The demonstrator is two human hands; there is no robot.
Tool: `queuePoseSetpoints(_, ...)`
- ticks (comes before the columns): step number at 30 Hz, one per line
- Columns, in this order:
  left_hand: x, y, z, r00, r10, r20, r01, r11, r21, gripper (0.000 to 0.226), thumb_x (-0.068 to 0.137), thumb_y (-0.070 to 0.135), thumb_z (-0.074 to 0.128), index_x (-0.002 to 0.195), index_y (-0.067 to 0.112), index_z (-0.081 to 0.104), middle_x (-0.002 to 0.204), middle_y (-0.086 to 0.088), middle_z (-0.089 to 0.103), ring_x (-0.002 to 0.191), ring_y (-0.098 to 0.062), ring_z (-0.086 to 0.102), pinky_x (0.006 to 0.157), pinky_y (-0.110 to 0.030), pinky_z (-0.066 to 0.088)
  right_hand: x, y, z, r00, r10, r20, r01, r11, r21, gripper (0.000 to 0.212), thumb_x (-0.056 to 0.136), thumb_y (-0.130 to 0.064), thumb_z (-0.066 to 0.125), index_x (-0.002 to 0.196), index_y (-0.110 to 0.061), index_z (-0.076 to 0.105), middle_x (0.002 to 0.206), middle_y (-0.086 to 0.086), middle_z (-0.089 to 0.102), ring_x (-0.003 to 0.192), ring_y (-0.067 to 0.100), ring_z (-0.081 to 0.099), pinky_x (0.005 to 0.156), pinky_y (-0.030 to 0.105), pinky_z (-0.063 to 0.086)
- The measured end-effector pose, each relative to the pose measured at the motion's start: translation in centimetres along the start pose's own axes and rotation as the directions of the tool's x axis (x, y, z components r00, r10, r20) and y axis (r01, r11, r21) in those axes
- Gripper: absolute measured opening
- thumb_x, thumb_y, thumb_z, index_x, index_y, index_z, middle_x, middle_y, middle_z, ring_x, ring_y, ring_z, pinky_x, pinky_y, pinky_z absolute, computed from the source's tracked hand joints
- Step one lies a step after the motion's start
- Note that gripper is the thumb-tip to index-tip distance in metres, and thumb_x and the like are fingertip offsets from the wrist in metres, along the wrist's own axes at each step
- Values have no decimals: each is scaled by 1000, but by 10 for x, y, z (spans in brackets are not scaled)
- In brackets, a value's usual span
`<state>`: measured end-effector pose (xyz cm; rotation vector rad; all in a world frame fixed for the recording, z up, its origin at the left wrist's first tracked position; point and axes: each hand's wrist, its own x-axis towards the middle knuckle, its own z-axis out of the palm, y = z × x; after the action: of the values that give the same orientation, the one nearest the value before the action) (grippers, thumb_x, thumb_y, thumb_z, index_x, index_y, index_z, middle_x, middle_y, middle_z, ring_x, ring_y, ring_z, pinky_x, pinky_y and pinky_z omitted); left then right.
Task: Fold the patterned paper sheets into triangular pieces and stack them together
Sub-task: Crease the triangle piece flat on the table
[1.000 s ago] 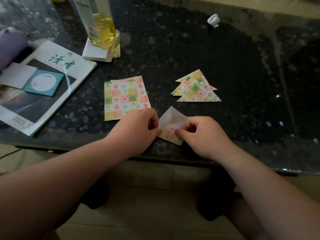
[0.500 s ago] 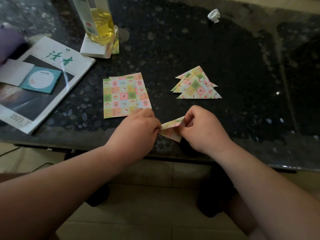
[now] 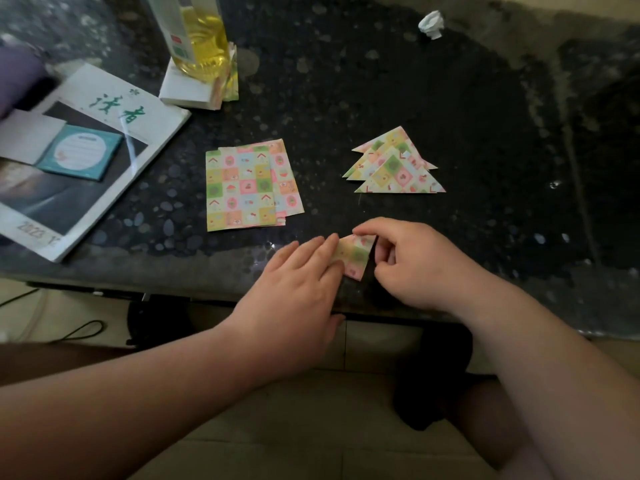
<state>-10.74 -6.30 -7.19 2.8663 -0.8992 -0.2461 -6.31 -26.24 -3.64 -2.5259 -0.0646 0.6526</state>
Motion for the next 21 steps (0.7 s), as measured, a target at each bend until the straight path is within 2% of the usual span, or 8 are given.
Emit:
queuePoseSetpoints(1, 0, 3, -3, 999, 4, 37, -5, 1000, 14, 77, 89, 54, 64, 147, 5, 50, 160, -18, 38, 149, -33, 36, 121, -47, 25, 0, 0, -1, 1000, 2, 5, -2, 1000, 11, 56, 90, -9, 59, 135, -41, 59, 94, -14, 59, 81, 5, 58, 66, 19, 40)
queuePoseSetpoints(3, -1, 8, -4, 992, 22, 126, -28, 999, 45, 88, 99, 57, 48, 161, 3, 17, 169, -20, 5, 157, -35, 5, 126, -47, 3, -1, -2, -1, 1000, -4, 19, 4, 1000, 7, 58, 88, -9, 60, 137, -40, 59, 94, -15, 57, 81, 5, 56, 67, 19, 40)
queuePoseSetpoints(5, -5, 14, -1, 981, 15, 194, -34, 995, 97, 92, 103, 58, 33, 158, 3, -15, 164, -20, -26, 153, -36, -25, 125, -49, -12, -4, -6, 0, 999, -29, 36, 31, 999, -38, 61, 89, -8, 60, 140, -40, 57, 101, -20, 53, 85, 1, 52, 72, 16, 40)
queuePoseSetpoints(6, -6, 18, -3, 975, 6, 220, -33, 992, 120, 93, 103, 59, 30, 155, 2, -22, 161, -21, -33, 150, -38, -31, 125, -50, -13, -5, -7, 2, 998, -42, 48, 45, 997, -69, 64, 89, -9, 59, 145, -41, 53, 111, -21, 54, 93, -1, 51, 80, 15, 42)
queuePoseSetpoints(9, -4, 26, -4, 969, -37, 243, 9, 994, 113, 94, 103, 61, 30, 154, 4, -24, 159, -24, -35, 149, -41, -32, 124, -52, -14, -11, -15, 9, 997, -34, 69, 49, 975, -218, 76, 91, -16, 57, 154, -50, 34, 150, -11, 47, 131, 15, 49, 104, 34, 49)
queuePoseSetpoints(14, -1, 34, -9, 953, -103, 285, 74, 991, 112, 97, 100, 66, 34, 158, 12, -24, 161, -26, -30, 148, -51, -26, 123, -60, -13, -19, -26, 13, 993, 20, 113, 25, 923, -384, 82, 94, -23, 55, 160, -49, 13, 148, 1, 49, 130, 24, 52, 98, 40, 53)
queuePoseSetpoints(18, -5, 34, -13, 945, -124, 302, 97, 990, 102, 99, 99, 67, 35, 158, 10, -22, 162, -26, -29, 150, -50, -24, 124, -60, -5, -12, -17, 10, 994, 96, 57, -83, 977, -196, 84, 91, -20, 60, 161, -42, 19, 134, 1, 63, 119, 20, 60, 89, 32, 54)
queuePoseSetpoints(21, -9, 33, -11, 940, -126, 318, 86, 987, 139, 99, 100, 67, 31, 157, 5, -22, 160, -27, -32, 148, -48, -29, 124, -59, -5, -5, -7, 12, 994, 102, -33, -102, 995, 9, 74, 90, -18, 63, 157, -37, 37, 121, -1, 68, 110, 18, 64, 79, 25, 46)
